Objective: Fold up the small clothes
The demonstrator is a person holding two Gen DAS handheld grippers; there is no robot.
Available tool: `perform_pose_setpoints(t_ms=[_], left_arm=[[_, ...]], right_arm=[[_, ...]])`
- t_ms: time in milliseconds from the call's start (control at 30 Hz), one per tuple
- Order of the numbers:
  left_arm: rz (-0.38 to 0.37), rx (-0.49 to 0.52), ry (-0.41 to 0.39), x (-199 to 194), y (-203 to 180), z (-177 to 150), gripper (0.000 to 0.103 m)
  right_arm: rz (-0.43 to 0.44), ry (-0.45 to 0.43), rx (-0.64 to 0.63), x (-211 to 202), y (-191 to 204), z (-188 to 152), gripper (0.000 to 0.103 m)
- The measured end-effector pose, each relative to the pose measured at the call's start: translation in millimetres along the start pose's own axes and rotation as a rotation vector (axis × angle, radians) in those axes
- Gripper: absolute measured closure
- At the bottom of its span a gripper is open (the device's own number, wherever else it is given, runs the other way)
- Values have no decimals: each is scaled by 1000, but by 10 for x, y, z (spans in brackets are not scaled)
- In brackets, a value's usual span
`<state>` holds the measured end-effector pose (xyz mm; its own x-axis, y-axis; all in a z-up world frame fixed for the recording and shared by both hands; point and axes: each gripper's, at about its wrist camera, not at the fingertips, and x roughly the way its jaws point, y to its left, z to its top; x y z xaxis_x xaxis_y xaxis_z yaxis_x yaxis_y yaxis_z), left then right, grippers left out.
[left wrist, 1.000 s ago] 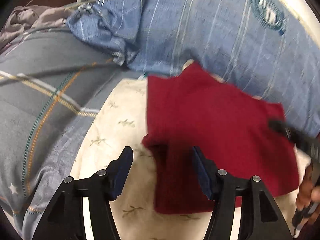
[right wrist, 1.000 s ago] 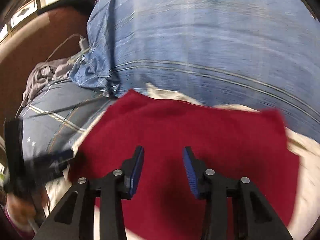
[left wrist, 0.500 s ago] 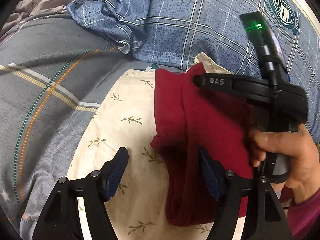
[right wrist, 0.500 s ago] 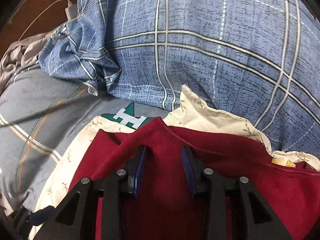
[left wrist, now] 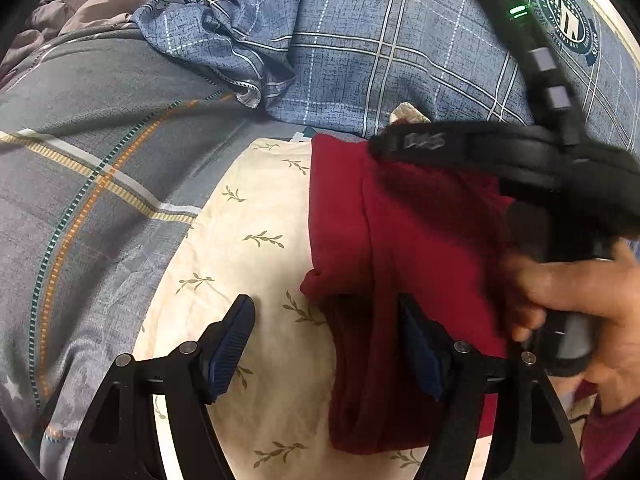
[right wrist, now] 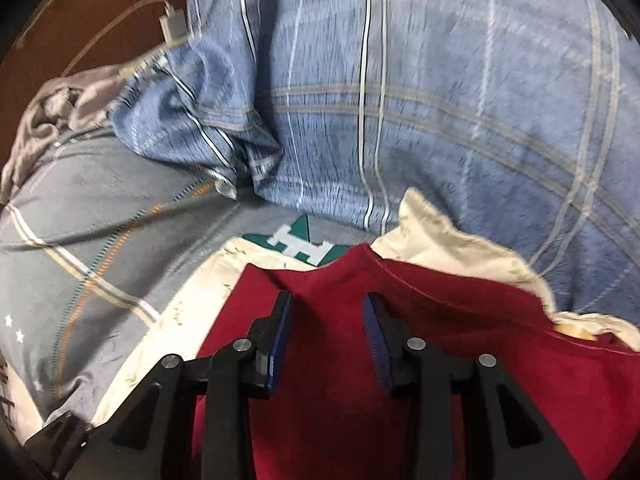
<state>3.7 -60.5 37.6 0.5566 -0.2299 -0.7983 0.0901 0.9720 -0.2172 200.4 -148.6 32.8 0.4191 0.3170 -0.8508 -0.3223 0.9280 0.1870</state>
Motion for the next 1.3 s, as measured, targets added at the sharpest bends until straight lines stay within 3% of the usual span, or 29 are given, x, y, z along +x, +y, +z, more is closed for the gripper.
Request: perform_pose_setpoints(t_ms=[133, 300, 367, 433, 733, 900, 1100, 1200, 1300], left_arm=[[-1, -3, 2, 14, 1, 17, 29], [2, 3, 3, 22, -8, 16, 29], [3, -2, 2, 23, -1, 14, 28], [4, -4, 3, 26, -4, 12, 27], [8, -7, 3, 26, -1, 1, 27], [12, -7, 2, 33, 0, -3, 26], [-75, -59, 28, -53, 197, 27, 28], [-133, -102, 45, -92, 342, 24, 29], [-144, -93, 55, -108, 373, -1, 29]], right_arm=[[20, 6, 20, 122, -37, -10, 63], [-16, 3, -13, 146, 60, -23, 60], [-7, -6, 6, 41, 61, -49, 43], [36, -15, 55, -76, 28, -89, 35], [36, -42, 51, -449, -4, -271, 36], [70, 11, 108, -390, -92, -339, 35], [98, 26, 146, -437, -116, -316, 35], [132, 42, 163, -465, -94, -249, 29], [141, 64, 167, -420, -19, -173, 22]])
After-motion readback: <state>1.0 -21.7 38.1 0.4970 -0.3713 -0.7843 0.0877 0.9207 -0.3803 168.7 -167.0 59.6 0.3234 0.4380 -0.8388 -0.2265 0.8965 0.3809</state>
